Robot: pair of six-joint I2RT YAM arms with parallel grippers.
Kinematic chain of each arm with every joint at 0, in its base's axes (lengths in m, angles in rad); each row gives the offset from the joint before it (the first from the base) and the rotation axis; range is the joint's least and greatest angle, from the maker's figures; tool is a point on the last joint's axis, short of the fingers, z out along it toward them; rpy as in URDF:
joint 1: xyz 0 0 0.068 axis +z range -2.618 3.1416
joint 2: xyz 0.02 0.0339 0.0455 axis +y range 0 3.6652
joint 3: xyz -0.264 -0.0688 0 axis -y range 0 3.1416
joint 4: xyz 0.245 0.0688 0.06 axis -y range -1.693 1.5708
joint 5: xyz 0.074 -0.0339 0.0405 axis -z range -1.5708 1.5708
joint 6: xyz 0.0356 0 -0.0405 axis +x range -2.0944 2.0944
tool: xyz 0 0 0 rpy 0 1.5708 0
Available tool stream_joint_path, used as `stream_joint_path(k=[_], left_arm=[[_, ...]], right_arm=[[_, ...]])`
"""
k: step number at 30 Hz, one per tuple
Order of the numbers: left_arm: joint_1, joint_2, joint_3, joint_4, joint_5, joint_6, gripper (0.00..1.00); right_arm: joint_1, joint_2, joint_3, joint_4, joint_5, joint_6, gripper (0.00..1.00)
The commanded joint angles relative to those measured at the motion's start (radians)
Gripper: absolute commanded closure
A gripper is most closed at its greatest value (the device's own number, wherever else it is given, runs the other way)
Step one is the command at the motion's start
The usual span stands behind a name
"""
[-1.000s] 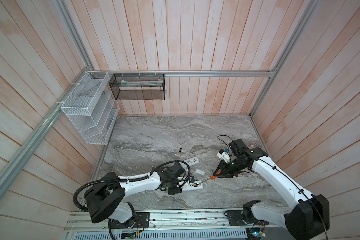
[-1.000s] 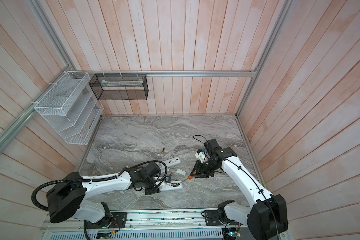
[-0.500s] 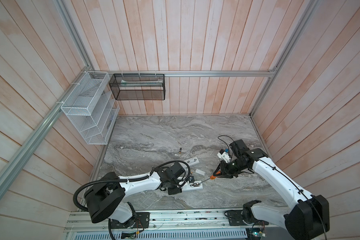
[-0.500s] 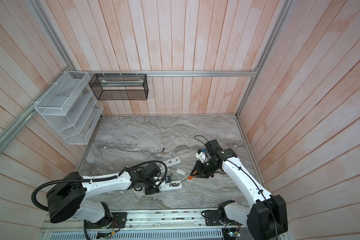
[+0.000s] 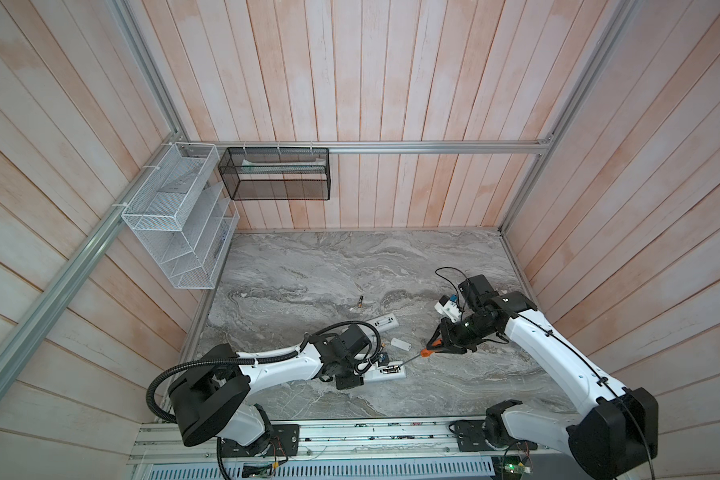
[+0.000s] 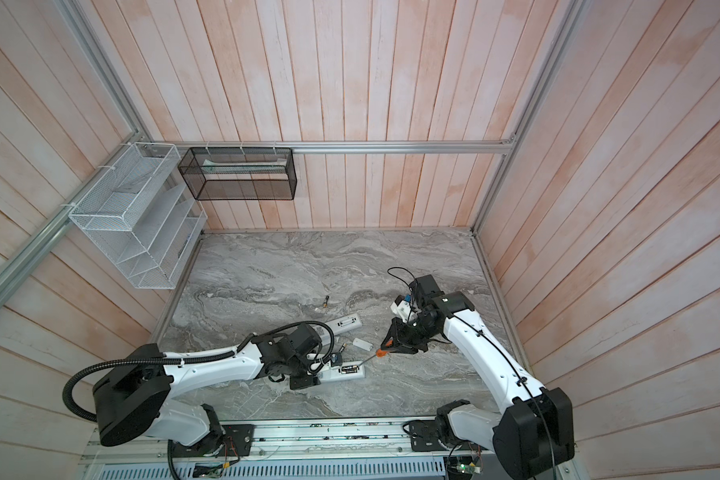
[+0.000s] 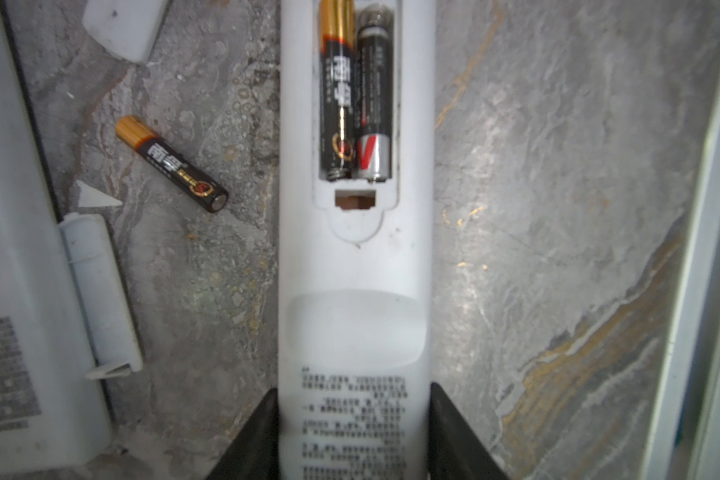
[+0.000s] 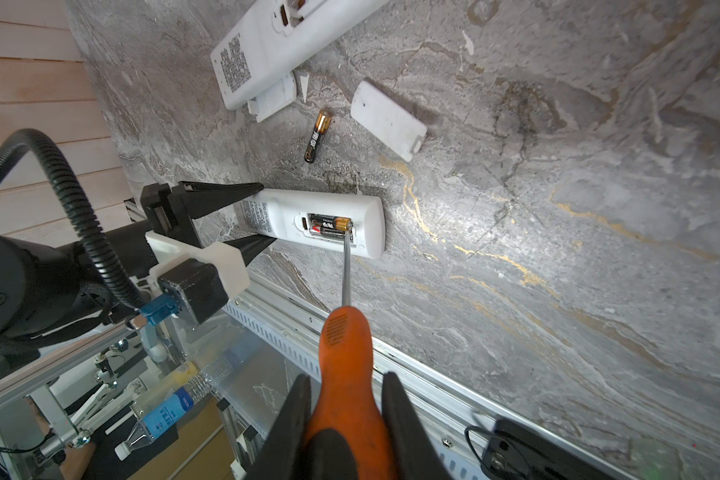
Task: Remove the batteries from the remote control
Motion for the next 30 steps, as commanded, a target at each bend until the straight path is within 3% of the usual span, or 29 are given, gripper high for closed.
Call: stream_joint_path(k=[1,17,24,30], left_arm=[[0.001,0.007,-0.005,0.030,-0.007,0.008,0.86],[0.001,0.009,-0.002,0.025,-0.007,0.008,0.86],[0.001,0.015,0.003,0.023,-0.006,0.006,0.86],[0.001,0.004,-0.001,0.021,-0.007,0.006,0.86]], right_arm=[[0.010,0.007,0.049,-0.017,-0.034,0.014,0.86],[0.016,0.023,0.108,-0.059,-0.023,0.012,0.86],[0.130,-0.023,0.028,0.031,-0.033,0.137,0.86],[0.140,-0.014,0.015,0.073,-0.003,0.175,0.86]])
